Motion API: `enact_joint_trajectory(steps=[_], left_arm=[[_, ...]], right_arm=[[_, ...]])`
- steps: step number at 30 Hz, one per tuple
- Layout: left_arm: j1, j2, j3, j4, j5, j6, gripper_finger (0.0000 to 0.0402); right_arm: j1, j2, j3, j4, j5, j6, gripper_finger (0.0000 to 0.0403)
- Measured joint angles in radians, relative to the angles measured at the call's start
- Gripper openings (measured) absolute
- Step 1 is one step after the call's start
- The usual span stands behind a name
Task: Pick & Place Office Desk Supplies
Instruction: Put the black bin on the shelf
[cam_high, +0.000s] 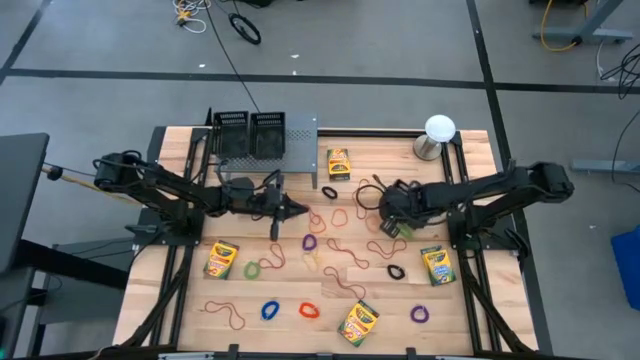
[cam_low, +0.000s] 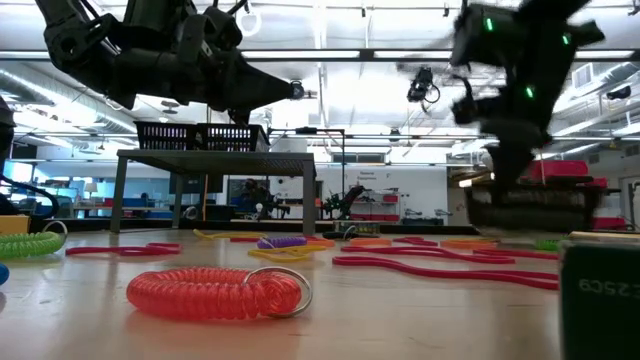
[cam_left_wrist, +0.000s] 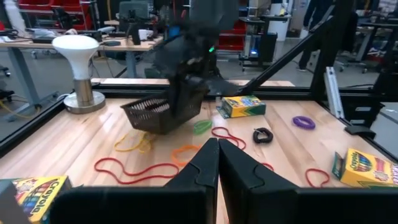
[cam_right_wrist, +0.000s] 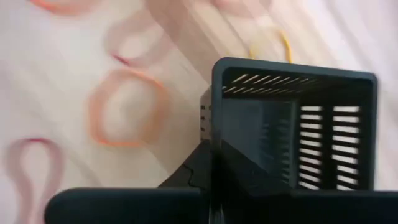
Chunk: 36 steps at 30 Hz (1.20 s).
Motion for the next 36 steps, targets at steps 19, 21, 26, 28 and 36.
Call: enact_joint_trajectory(steps=[19,21,26,28,36], left_arm=[[0.000,0.000,0.000,-0.012,-0.026,0.003,0.0016],[0.000,0.000,0.000,-0.014,-0.023,0.003,0.0016],[0.000,0.000,0.000,-0.027,-0.023,-0.023,0.0016],[0.000,0.000,0.000,-0.034,-0.023,-0.055,0.0016],[0.000,0.000,0.001,-0.056,0.012,-0.068,0.0016]], right_arm=[[0.071,0.277,0.113,0.576,-0.316,-1.672,0.0013],[0.075,0.317,0.113,0.593,-0.325,-1.739,0.0011],[0.084,0.396,0.112,0.662,-0.313,-1.803,0.0018],[0.093,0.407,0.113,0.685,-0.281,-1.783,0.0032],[0.171,0.392,0.112,0.826,-0.079,-1.590,0.0111]])
